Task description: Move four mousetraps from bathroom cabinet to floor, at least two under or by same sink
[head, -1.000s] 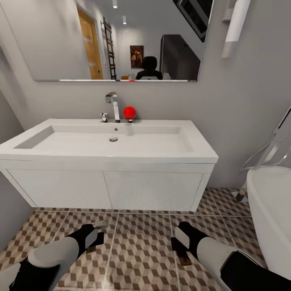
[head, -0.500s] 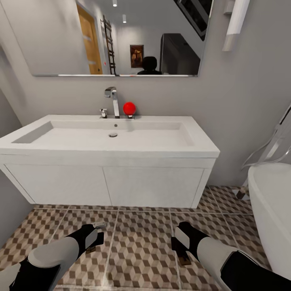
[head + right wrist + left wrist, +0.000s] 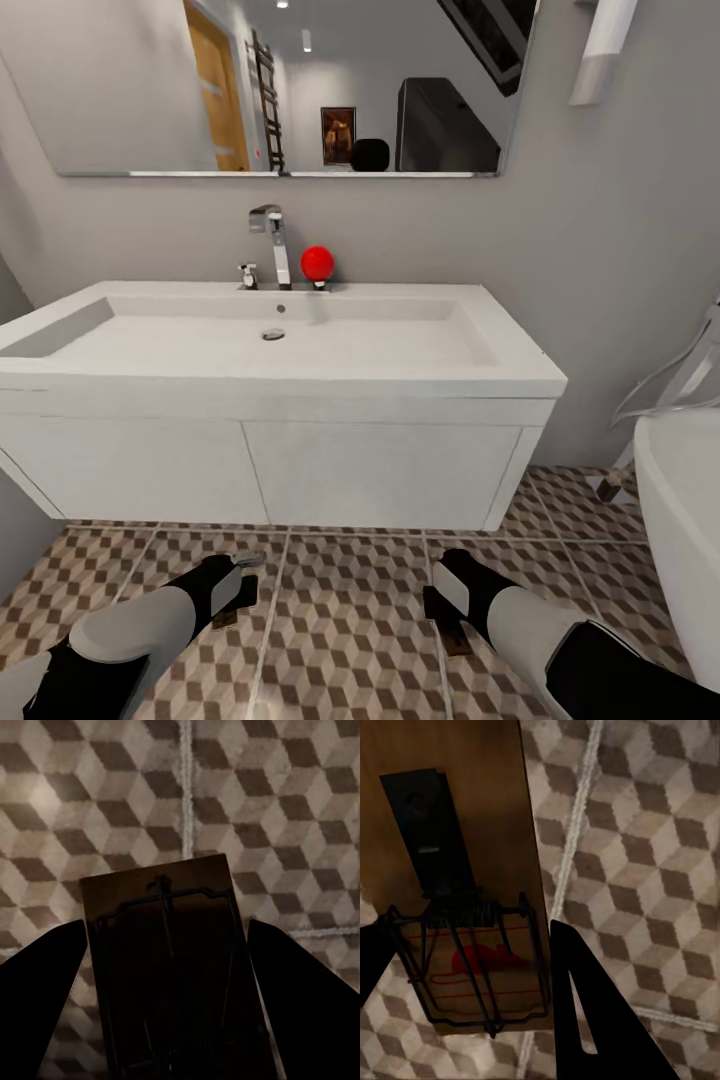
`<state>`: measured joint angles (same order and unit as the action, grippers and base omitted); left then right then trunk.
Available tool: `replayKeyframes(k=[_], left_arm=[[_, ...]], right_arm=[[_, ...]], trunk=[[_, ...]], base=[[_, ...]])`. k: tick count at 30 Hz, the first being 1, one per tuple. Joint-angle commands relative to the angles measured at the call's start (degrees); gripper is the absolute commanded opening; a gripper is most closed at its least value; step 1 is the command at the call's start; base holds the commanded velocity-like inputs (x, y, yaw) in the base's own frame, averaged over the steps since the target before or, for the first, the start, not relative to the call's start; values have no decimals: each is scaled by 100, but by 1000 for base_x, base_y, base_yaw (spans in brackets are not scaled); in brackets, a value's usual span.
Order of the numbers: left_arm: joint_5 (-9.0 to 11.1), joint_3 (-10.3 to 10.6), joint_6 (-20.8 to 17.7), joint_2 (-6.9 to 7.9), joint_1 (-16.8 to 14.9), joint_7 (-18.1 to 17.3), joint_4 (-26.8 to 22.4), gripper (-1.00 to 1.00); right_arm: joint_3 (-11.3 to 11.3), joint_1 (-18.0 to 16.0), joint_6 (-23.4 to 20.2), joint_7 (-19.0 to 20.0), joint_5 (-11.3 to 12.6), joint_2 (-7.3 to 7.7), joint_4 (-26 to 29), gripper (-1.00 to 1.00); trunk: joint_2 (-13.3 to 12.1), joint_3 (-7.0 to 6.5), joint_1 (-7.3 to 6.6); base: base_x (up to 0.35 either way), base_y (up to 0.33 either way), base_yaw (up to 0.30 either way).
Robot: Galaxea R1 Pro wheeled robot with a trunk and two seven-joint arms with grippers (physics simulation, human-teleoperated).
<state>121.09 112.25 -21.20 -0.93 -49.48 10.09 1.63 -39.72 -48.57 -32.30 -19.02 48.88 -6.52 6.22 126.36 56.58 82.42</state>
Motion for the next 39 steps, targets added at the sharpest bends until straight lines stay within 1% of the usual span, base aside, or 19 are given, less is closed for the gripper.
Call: replayKeyframes(k=[1, 11, 13, 18, 31, 32, 34, 35, 36, 37, 38, 39], left_arm=[[38, 54, -27, -4, -1, 0, 5, -100], [32, 60, -25, -16, -1, -6, -8, -100], [30, 59, -25, -40, 0, -7, -18, -100], [26, 60, -25, -41, -1, -7, -22, -100], [29, 54, -48, -57, -1, 20, -23, -100], [32, 53, -50, -57, -1, 24, -18, -100], [36, 52, -51, -59, 0, 27, -18, -100], [37, 44, -51, -66, -1, 27, -20, -100], [35, 40, -51, -69, -1, 28, -21, -100], [32, 37, -51, -75, -1, 28, -22, -100], [30, 35, -51, -80, -2, 28, -22, -100], [30, 34, -49, -81, -1, 28, -22, -100]], right_arm=[[-44, -2, -22, -41, 60, 2, 11, -100], [-44, 3, -15, -41, 60, -6, 11, -100], [-44, 4, 41, -41, 60, -7, 11, -100], [-52, 6, 178, -41, 60, -22, 9, -100], [-47, 6, 194, -41, 60, -23, 4, -100], [-45, 7, 231, -41, 60, -20, 3, -100], [-48, 15, 510, -44, 60, -21, -1, -100], [-50, 22, 738, -44, 3, -29, -8, -100], [-51, 32, 859, -43, -102, -44, -11, -100], [-52, 89, 1014, -42, -368, -84, -10, -100], [-49, 180, 1206, -35, -771, -117, -8, -100], [-47, 206, 1296, -11, -909, -128, -7, -100]], trunk=[[44, 23, 25], [445, 203, 245], [525, 239, 289], [725, 329, 398], [1247, 562, 684], [1287, 580, 706], [1367, 616, 750], [1407, 634, 772], [1447, 652, 794], [1487, 670, 816], [1527, 688, 838], [1568, 706, 860]], base=[[213, 0, 0], [22, 0, 0], [0, 0, 0], [0, 0, 0], [0, 0, 0], [0, 0, 0], [0, 0, 0], [0, 0, 0], [0, 0, 0], [0, 0, 0], [0, 0, 0], [0, 0, 0]])
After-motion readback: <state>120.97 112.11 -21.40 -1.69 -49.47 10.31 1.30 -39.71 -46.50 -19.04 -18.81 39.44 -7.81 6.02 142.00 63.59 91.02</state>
